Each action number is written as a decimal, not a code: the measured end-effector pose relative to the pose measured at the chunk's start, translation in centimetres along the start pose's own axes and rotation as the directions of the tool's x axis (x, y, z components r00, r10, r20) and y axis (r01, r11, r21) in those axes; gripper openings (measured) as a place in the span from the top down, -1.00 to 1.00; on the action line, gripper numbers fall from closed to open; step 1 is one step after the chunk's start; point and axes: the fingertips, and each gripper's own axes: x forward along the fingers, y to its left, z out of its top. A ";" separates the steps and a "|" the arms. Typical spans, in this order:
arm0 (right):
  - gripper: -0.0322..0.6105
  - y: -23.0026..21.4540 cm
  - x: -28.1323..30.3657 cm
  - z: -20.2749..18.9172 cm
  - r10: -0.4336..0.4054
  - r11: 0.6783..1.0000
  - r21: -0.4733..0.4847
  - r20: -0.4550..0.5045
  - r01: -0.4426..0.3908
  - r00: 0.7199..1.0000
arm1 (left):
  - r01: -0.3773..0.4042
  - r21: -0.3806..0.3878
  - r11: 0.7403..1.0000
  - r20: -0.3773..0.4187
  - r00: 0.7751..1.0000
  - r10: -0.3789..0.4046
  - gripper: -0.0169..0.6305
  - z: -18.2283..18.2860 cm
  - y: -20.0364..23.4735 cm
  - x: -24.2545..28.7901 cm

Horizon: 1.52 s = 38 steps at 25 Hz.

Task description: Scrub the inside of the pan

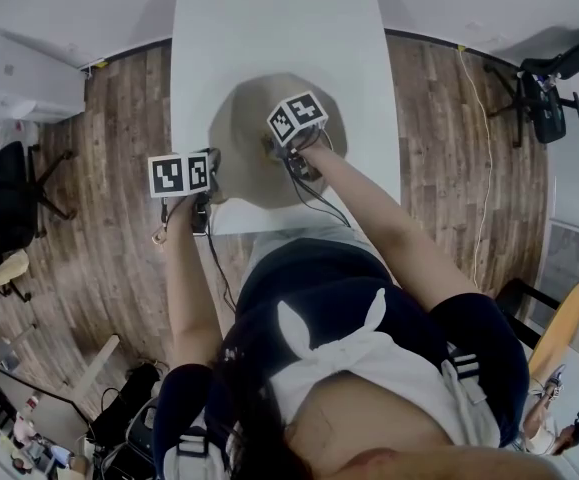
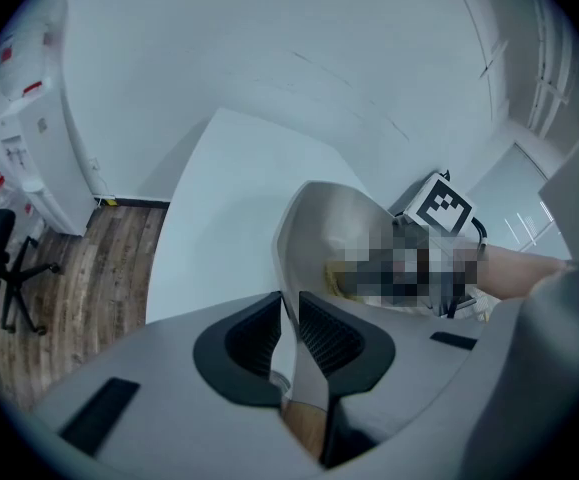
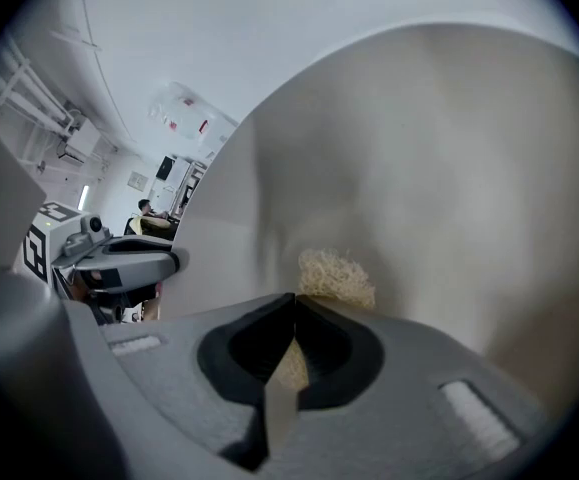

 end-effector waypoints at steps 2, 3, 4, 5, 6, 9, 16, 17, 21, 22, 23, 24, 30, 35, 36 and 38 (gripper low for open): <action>0.89 0.2 -0.5 0.1 0.027 0.999 0.021 0.029 -0.027 0.999 | -0.019 0.019 1.000 0.016 1.000 0.019 0.79 0.3 0.0 -0.3; 0.89 0.5 -0.8 0.2 0.039 0.999 0.024 0.047 -0.040 0.998 | -0.029 0.027 0.999 0.022 0.999 0.028 0.75 0.4 0.0 -0.5; 0.78 0.8 -1.1 0.3 0.050 0.998 0.021 0.066 -0.052 0.997 | -0.036 0.036 0.999 0.027 0.999 0.035 0.60 0.6 0.0 -0.9; 0.69 1.1 -1.5 0.3 0.059 0.998 0.013 0.083 -0.060 0.995 | -0.044 0.044 0.998 0.036 0.998 0.042 0.46 0.8 -0.1 -1.3; 0.67 1.3 -1.9 0.4 0.064 0.998 0.002 0.099 -0.064 0.993 | -0.052 0.051 0.997 0.050 0.998 0.050 0.39 1.1 -0.2 -1.8; 0.67 2.0 -3.6 0.7 0.053 0.998 -0.041 0.149 -0.047 0.987 | -0.093 0.077 0.993 0.104 0.991 0.084 0.39 2.3 -0.6 -3.6; 0.68 5.5 -8.8 1.6 0.028 0.968 -0.237 0.427 0.082 0.904 | -0.161 0.190 0.968 0.226 0.967 0.117 0.39 1.8 -4.3 -4.9; 0.68 6.3 -9.4 1.5 0.028 0.958 -0.266 0.459 0.107 0.888 | -0.171 0.205 0.964 0.251 0.961 0.117 0.39 1.7 -5.1 -5.0; 0.90 8.7 -11.5 0.3 0.020 0.910 -0.358 0.543 0.210 0.840 | -0.130 0.241 0.962 0.339 0.940 0.042 0.40 1.3 -8.7 -6.2; 0.90 9.2 -12.1 -0.1 0.020 0.891 -0.386 0.560 0.239 0.828 | -0.113 0.239 0.965 0.357 0.934 0.021 0.41 1.2 -9.5 -6.7; 0.90 9.8 -12.6 -0.5 0.025 0.870 -0.416 0.575 0.266 0.818 | -0.106 0.235 0.966 0.377 0.926 0.010 0.54 1.2 -10.1 -7.2; 0.90 10.5 -13.0 -1.0 0.034 0.848 -0.444 0.588 0.288 0.808 | -0.107 0.234 0.966 0.398 0.917 0.005 0.73 1.2 -10.5 -7.8; 0.90 13.1 -14.7 -4.0 0.075 0.785 -0.510 0.640 0.351 0.764 | -0.040 0.294 0.955 0.404 0.911 -0.086 0.93 -1.0 -13.4 -8.9; 0.90 13.3 -14.8 -7.2 0.046 0.761 -0.517 0.646 0.392 0.762 | 0.021 0.338 0.941 0.388 0.907 -0.160 0.93 -3.5 -16.1 -9.0; 0.90 13.1 -14.8 -7.8 0.043 0.763 -0.514 0.644 0.391 0.764 | 0.028 0.349 0.937 0.384 0.907 -0.171 0.93 -3.9 -16.6 -9.0; 0.90 13.2 -15.0 -8.7 0.052 0.772 -0.510 0.646 0.380 0.762 | 0.037 0.368 0.929 0.378 0.907 -0.185 0.93 -4.6 -17.5 -8.9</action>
